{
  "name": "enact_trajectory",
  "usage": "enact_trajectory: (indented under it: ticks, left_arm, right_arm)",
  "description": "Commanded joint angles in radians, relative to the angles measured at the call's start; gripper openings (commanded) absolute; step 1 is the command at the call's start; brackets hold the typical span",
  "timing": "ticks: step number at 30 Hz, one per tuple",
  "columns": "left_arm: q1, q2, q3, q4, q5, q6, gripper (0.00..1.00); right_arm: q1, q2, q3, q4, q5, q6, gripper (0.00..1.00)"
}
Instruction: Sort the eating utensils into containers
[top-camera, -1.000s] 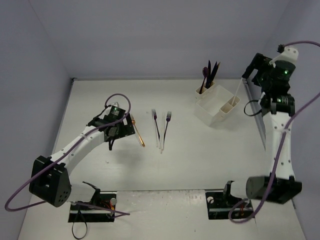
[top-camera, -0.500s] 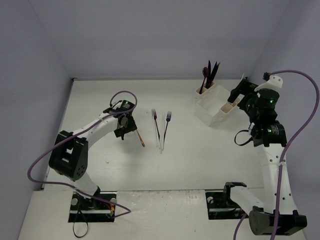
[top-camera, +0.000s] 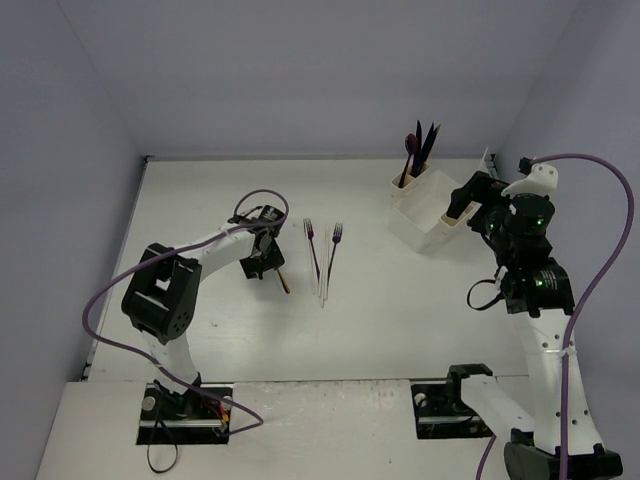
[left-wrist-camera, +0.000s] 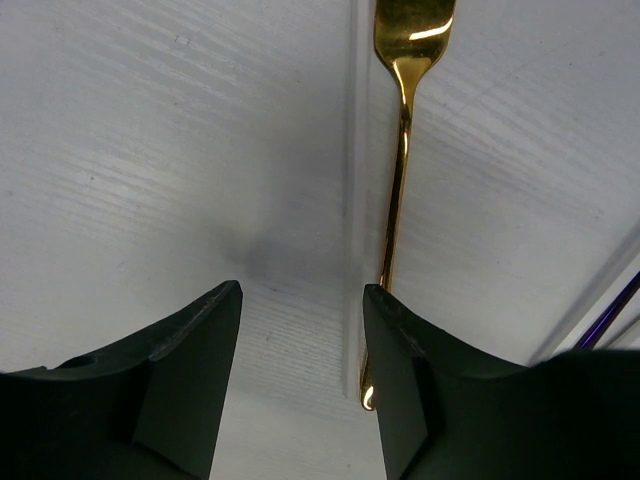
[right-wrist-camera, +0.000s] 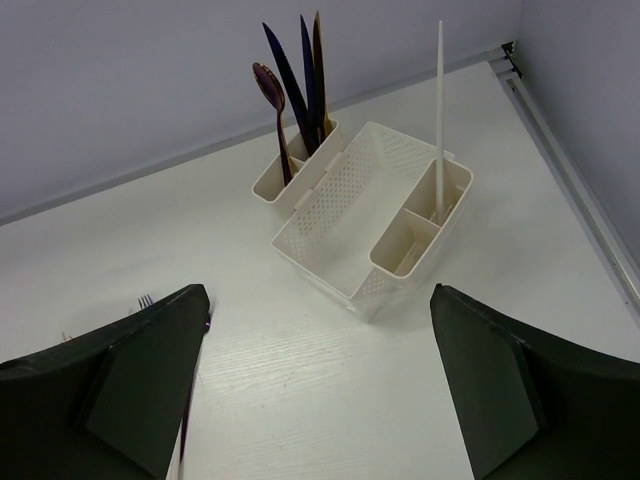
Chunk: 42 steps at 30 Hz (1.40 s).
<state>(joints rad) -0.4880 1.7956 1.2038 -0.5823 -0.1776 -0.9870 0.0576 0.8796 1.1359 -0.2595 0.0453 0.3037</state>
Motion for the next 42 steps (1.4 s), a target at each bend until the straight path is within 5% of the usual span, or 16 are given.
enact_trajectory:
  ticks: [1,11,22,29,33,42]
  left_arm:
    - [-0.001,-0.006,0.050,0.003,-0.023,-0.035,0.48]
    - [-0.003,0.053,0.038,-0.021,-0.014,-0.058,0.38]
    - [-0.001,0.006,-0.044,-0.059,-0.042,-0.030,0.00]
    - [-0.010,-0.174,-0.096,-0.063,-0.096,0.092,0.00]
    - [-0.104,-0.326,-0.054,-0.047,-0.208,0.242,0.00]
    - [-0.342,-0.544,-0.061,0.336,-0.105,0.597,0.00]
  right_arm:
    - [0.017,-0.006,-0.005,0.044,0.011,-0.015,0.91]
    - [0.036,-0.013,-0.021,0.040,0.022,-0.023,0.91]
    - [0.047,0.004,-0.013,0.039,-0.037,-0.028,0.91]
    - [0.053,0.048,0.018,0.039,-0.250,-0.035,0.96]
    - [0.059,0.097,0.054,0.040,-0.383,-0.023,1.00]
    - [0.091,0.222,0.157,0.052,-0.643,0.038,1.00]
